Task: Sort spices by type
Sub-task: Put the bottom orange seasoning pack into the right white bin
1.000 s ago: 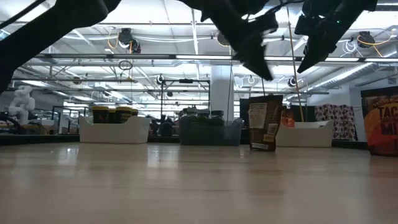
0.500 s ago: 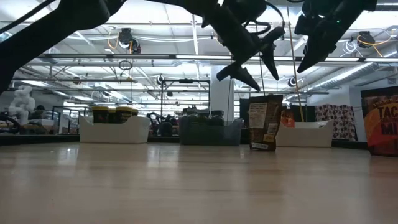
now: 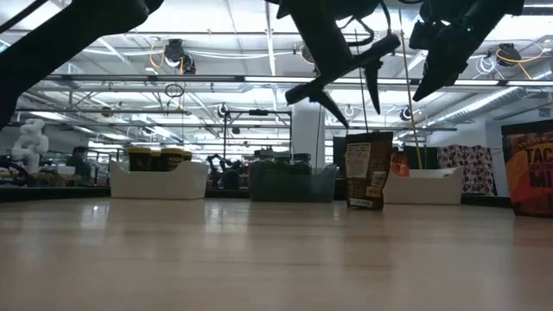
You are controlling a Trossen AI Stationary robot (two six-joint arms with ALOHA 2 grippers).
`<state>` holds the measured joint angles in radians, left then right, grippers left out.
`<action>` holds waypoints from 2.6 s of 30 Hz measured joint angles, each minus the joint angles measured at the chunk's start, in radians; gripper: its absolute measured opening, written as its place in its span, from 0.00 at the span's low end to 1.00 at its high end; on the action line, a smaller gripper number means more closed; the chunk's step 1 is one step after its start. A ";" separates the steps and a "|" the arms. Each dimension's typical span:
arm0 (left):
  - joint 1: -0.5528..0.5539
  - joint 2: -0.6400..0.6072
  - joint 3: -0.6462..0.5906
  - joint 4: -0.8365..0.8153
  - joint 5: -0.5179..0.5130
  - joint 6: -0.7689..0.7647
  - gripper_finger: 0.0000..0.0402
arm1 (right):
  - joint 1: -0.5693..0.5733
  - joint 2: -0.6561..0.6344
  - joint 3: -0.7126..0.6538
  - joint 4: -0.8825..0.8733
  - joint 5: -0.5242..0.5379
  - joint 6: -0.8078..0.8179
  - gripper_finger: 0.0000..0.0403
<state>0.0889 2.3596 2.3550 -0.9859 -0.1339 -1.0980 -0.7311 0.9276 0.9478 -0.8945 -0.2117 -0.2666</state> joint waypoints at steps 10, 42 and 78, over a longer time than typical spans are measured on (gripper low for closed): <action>-0.026 0.009 0.000 0.073 -0.220 -0.211 0.62 | 0.000 0.000 0.000 0.002 0.000 0.012 0.00; -0.048 0.093 0.000 0.003 -0.162 -0.355 0.62 | 0.000 0.000 0.000 0.006 -0.001 0.022 0.00; -0.025 0.037 -0.003 -0.159 0.045 0.276 0.40 | 0.000 0.000 0.000 0.010 0.000 0.022 0.00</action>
<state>0.0635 2.3970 2.3524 -1.1445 -0.0891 -0.8217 -0.7307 0.9279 0.9482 -0.8841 -0.2122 -0.2447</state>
